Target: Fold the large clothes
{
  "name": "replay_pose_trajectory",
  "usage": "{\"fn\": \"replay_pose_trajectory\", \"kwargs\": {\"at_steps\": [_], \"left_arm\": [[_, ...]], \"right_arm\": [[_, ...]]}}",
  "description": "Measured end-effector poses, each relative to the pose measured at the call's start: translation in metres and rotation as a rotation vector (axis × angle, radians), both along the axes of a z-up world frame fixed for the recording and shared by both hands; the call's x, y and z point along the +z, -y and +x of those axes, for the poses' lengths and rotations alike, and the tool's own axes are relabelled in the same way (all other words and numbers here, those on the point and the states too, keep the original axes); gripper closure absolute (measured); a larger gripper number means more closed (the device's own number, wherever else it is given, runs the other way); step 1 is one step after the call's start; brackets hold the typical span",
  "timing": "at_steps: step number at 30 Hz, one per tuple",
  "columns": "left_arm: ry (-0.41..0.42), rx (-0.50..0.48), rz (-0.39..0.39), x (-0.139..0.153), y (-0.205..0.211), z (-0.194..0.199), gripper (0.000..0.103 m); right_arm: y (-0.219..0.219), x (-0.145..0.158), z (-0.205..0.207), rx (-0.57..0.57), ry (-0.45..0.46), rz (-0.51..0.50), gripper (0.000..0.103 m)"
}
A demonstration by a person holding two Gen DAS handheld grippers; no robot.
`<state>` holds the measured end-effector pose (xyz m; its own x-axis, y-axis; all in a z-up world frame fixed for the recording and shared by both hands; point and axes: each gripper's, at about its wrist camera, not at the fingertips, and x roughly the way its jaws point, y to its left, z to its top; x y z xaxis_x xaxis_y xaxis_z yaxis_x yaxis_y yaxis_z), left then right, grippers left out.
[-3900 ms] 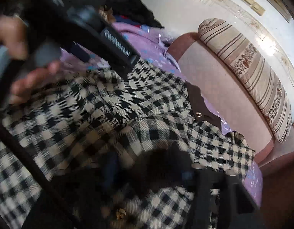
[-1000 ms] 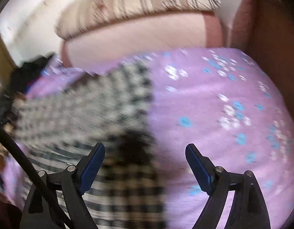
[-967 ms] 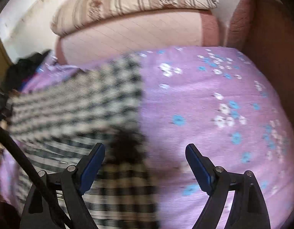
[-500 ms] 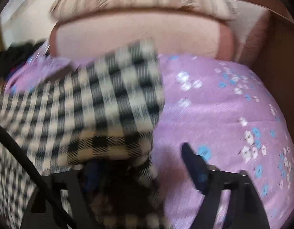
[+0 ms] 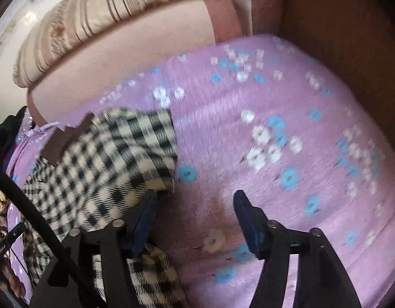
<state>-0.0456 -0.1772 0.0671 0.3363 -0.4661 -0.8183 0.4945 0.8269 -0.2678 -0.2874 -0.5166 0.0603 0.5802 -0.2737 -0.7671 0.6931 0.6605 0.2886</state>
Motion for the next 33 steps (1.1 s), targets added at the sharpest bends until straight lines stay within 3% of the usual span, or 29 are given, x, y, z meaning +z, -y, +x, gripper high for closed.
{"fn": "replay_pose_trajectory", "kwargs": {"at_steps": [2, 4, 10, 11, 12, 15, 18, 25, 30, 33], "left_arm": [[-0.002, 0.036, -0.068, 0.003, -0.007, 0.004, 0.017], [0.005, 0.074, -0.097, 0.003, -0.010, 0.004, 0.017], [-0.003, 0.062, 0.003, -0.023, 0.011, 0.004, 0.018], [0.000, 0.044, 0.008, -0.026, 0.017, 0.003, 0.027], [0.008, 0.021, 0.006, -0.028, 0.023, 0.001, 0.047], [0.012, -0.036, 0.042, -0.036, 0.040, -0.006, 0.087], [0.035, -0.033, 0.020, -0.025, 0.038, -0.009, 0.095], [0.070, 0.046, -0.095, 0.026, -0.002, -0.002, 0.095], [-0.030, 0.131, 0.005, 0.016, -0.029, 0.012, 0.095], [-0.072, 0.202, 0.048, 0.002, -0.047, 0.027, 0.095]], "right_arm": [[-0.004, 0.012, -0.011, -0.003, 0.044, -0.026, 0.021], [-0.013, 0.012, -0.011, 0.020, 0.071, -0.003, 0.021], [-0.028, -0.008, 0.008, 0.078, 0.085, 0.078, 0.021], [-0.031, -0.008, 0.009, 0.086, 0.087, 0.079, 0.021], [-0.033, -0.008, 0.011, 0.092, 0.089, 0.078, 0.021], [-0.037, -0.010, 0.012, 0.110, 0.094, 0.080, 0.021], [-0.036, -0.010, 0.007, 0.098, 0.101, 0.087, 0.021], [-0.029, -0.006, 0.005, 0.086, 0.123, 0.078, 0.021], [-0.011, -0.002, 0.019, 0.056, 0.140, 0.082, 0.020], [0.006, -0.001, 0.035, 0.046, 0.209, 0.158, 0.013]]}}
